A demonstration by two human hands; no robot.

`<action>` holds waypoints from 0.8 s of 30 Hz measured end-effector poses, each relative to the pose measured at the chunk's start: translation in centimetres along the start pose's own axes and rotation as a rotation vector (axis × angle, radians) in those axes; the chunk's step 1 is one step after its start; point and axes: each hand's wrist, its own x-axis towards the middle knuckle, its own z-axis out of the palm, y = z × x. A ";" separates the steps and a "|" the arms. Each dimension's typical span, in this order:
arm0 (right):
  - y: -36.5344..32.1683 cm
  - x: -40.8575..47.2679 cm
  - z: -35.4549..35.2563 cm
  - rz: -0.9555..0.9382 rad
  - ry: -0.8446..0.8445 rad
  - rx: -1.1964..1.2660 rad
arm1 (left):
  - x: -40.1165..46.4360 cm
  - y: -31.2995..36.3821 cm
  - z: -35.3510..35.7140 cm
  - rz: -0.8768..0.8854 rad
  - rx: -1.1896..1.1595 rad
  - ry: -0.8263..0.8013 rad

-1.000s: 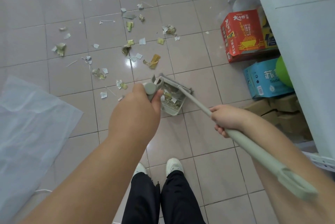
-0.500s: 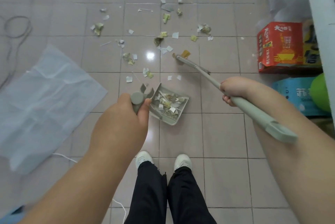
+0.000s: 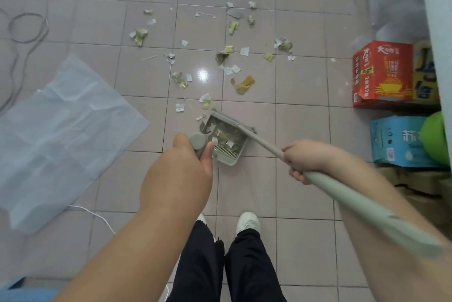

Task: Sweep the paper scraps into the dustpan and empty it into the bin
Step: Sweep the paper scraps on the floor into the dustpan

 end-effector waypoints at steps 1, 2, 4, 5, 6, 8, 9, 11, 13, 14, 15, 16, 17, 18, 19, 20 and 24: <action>0.2 -1.3 -1.0 -0.015 0.009 -0.036 | 0.0 -0.1 0.0 0.003 -0.010 -0.003; 0.2 -2.5 -1.9 -0.020 0.009 -0.048 | 0.0 -0.2 0.1 0.006 -0.022 -0.007; -0.1 -4.4 -3.5 -0.007 0.017 -0.041 | -0.1 -0.6 0.2 0.011 -0.045 -0.020; -0.3 -4.8 -4.1 -0.002 0.033 -0.047 | -0.2 -0.8 0.2 0.010 -0.057 -0.024; -0.7 -4.8 -4.4 0.000 0.052 -0.055 | -0.4 -1.0 0.2 0.011 -0.070 -0.026; -1.9 -4.2 -4.5 -0.002 0.074 -0.058 | -0.9 -1.6 -0.1 0.010 -0.095 -0.021; -2.6 -3.5 -4.3 -0.003 0.089 -0.050 | -1.1 -2.0 -0.2 0.006 -0.105 -0.015; -4.3 -1.8 -3.6 -0.009 0.122 -0.042 | -1.6 -3.2 -0.8 -0.010 -0.122 0.004; -6.0 -0.4 -2.3 -0.020 0.135 -0.018 | -2.2 -4.6 -1.5 -0.035 -0.145 0.032; -6.8 0.4 -1.5 -0.025 0.136 0.011 | -2.6 -5.3 -1.8 -0.051 -0.153 0.051; -7.5 1.1 -0.7 -0.033 0.135 0.030 | -2.8 -6.2 -2.1 -0.065 -0.158 0.071; -8.2 1.7 0.1 -0.042 0.129 0.032 | -3.0 -7.0 -2.3 -0.077 -0.162 0.091; -8.8 2.3 1.1 -0.049 0.119 0.023 | -3.2 -7.8 -2.5 -0.091 -0.166 0.105; -9.4 2.7 2.1 -0.051 0.112 0.012 | -3.3 -8.6 -2.7 -0.107 -0.171 0.113; -9.9 3.1 3.0 -0.049 0.104 0.008 | -3.3 -9.3 -2.8 -0.123 -0.176 0.114; -10.4 3.5 3.9 -0.047 0.096 0.005 | -3.3 -10.0 -2.9 -0.138 -0.183 0.112; -12.1 5.0 7.3 -0.040 0.072 -0.033 | -3.1 -11.7 -3.1 -0.187 -0.175 0.105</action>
